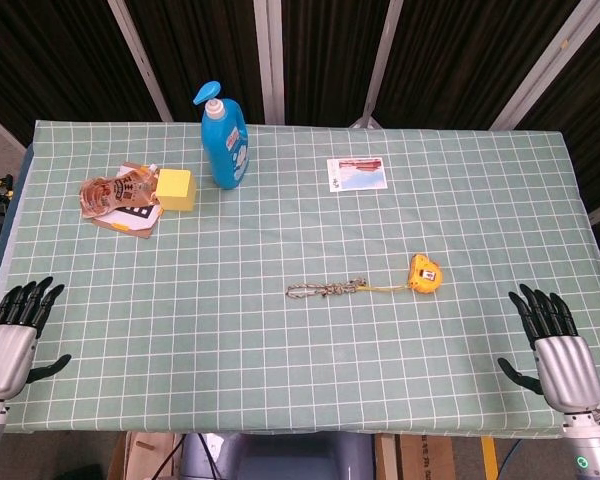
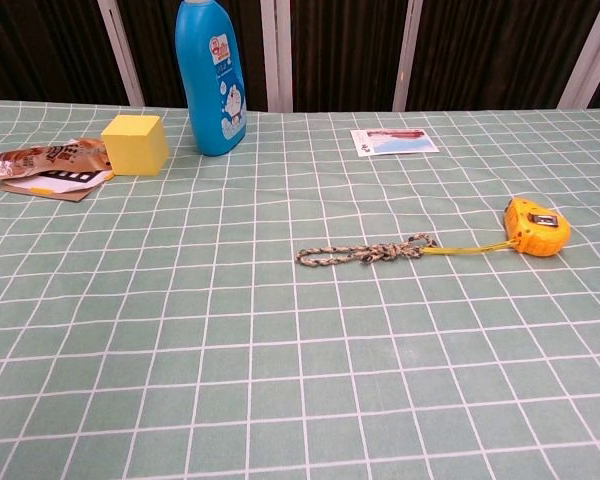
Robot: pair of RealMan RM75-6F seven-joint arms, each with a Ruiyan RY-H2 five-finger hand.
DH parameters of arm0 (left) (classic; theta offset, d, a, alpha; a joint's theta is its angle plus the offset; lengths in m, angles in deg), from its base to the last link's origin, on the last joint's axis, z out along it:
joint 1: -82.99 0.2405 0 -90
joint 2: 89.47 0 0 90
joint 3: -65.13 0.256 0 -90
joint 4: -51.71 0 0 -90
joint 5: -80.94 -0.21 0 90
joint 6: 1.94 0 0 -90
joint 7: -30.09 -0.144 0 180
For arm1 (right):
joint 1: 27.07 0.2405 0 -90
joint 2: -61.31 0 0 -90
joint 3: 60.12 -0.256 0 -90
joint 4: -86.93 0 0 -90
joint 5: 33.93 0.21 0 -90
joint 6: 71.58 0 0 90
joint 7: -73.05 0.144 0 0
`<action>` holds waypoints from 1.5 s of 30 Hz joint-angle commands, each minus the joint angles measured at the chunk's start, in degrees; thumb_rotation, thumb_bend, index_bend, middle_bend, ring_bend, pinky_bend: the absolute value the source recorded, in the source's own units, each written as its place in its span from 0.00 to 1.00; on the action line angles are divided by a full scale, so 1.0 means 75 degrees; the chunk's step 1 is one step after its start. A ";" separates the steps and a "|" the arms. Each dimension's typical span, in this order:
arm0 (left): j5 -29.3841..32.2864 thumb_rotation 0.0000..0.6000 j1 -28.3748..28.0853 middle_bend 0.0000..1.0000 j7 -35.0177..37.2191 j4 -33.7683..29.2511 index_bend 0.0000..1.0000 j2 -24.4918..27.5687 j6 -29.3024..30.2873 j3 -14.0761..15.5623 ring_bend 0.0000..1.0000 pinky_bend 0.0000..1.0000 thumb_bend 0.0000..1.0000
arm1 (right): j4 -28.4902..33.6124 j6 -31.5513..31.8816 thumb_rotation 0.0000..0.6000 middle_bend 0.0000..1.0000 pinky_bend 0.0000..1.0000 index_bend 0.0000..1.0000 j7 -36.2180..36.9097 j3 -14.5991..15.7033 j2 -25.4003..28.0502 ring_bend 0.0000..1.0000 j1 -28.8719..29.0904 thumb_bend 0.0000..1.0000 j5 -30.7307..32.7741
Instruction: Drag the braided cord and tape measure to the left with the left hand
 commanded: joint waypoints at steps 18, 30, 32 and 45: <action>0.1396 1.00 -0.3171 0.00 -0.2771 -0.1339 0.18 -0.1013 -0.3360 -0.1469 0.00 0.00 0.12 | 0.0040 -0.0110 1.00 0.00 0.00 0.00 0.0064 -0.0016 0.0004 0.00 0.0033 0.22 0.0091; 0.3379 1.00 -0.4849 0.00 -0.4480 0.0048 0.35 -0.3187 -0.3988 -0.2084 0.00 0.00 0.18 | 0.0106 -0.0269 1.00 0.00 0.00 0.00 0.0216 -0.0039 0.0046 0.00 0.0059 0.22 0.0272; 0.3600 1.00 -0.5010 0.00 -0.4608 0.0228 0.38 -0.3427 -0.3971 -0.2113 0.00 0.00 0.19 | 0.0113 -0.0288 1.00 0.00 0.00 0.00 0.0237 -0.0040 0.0055 0.00 0.0066 0.22 0.0284; 0.4854 1.00 -0.6117 0.01 -0.4986 0.1533 0.46 -0.4924 -0.3944 -0.2251 0.00 0.00 0.32 | 0.0164 -0.0408 1.00 0.00 0.00 0.00 0.0399 -0.0043 0.0104 0.00 0.0100 0.22 0.0366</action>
